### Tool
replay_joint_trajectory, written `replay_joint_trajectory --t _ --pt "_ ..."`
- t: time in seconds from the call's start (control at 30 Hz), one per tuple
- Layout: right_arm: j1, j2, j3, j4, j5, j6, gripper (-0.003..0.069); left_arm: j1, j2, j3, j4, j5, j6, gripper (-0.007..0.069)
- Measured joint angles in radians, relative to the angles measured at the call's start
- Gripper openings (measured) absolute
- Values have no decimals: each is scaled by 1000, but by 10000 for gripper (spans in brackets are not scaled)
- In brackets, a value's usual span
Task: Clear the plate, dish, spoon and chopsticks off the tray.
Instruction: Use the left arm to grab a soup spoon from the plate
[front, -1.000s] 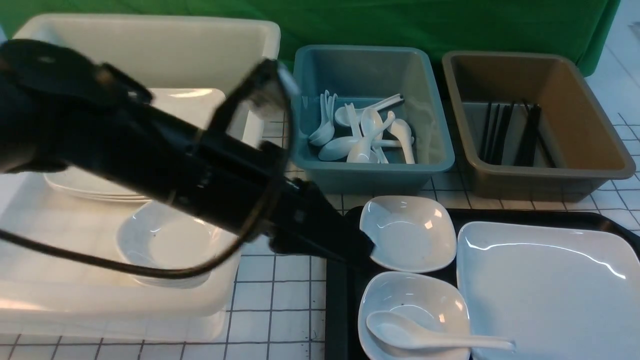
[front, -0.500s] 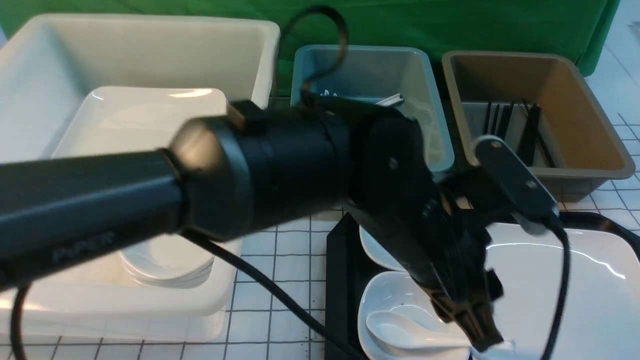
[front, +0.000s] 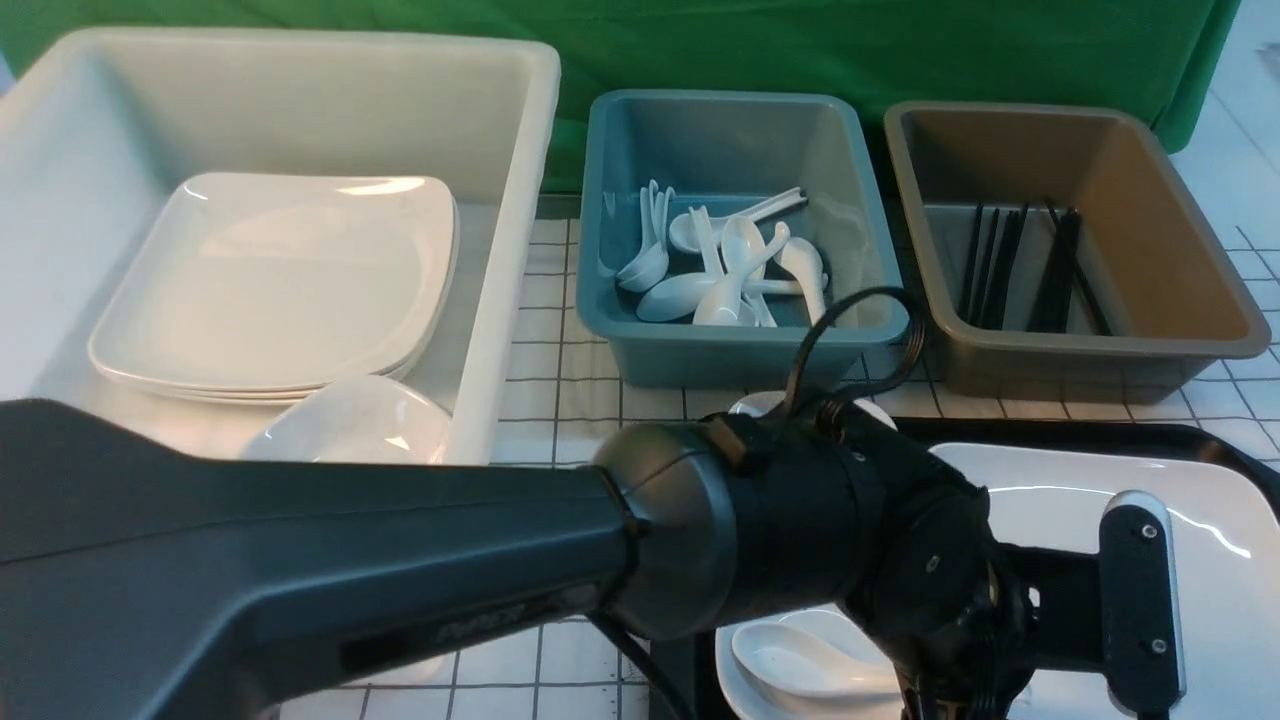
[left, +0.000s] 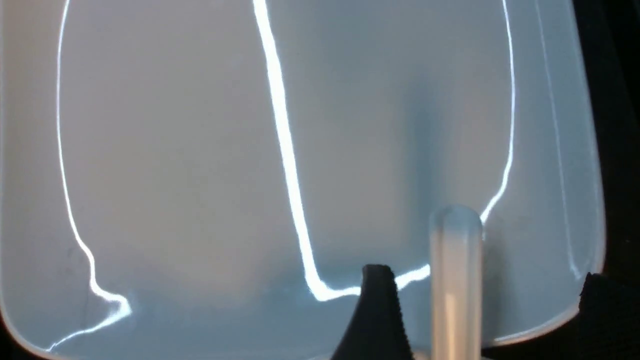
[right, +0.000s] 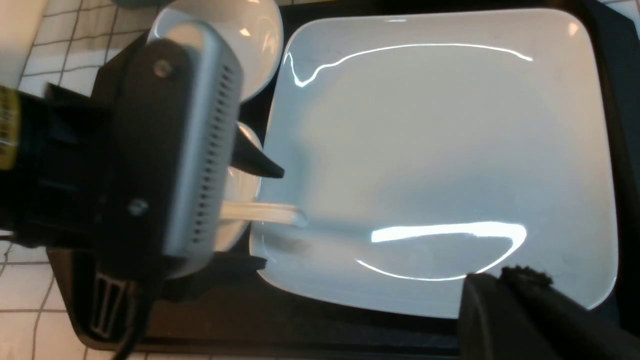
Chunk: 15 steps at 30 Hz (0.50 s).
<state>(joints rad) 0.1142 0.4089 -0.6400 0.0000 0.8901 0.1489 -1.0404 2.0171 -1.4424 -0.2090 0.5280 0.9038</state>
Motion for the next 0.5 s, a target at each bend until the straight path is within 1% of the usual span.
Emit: replay_joint_trajectory --t 0.07,0.13,0.2,0.27,0.3,0.37,0.47,0.5 --pt "0 0 0 0 0 1 83 0 17 0 0 -22 2 469" --pt "0 0 0 0 0 1 87 0 43 0 1 -63 1 444" --pt "0 0 0 0 0 1 90 1 65 0 1 -96 -24 402" --pt "0 0 0 0 0 1 95 2 73 0 1 -113 -79 342" --pt "0 0 0 0 0 1 95 3 73 0 1 -113 -87 342" --pt "0 0 0 0 0 1 99 5 70 0 7 -113 -178 216" --pt "0 0 0 0 1 1 104 11 21 1 24 -106 -228 75" --pt "0 0 0 0 1 1 105 11 16 1 24 -106 -233 75"
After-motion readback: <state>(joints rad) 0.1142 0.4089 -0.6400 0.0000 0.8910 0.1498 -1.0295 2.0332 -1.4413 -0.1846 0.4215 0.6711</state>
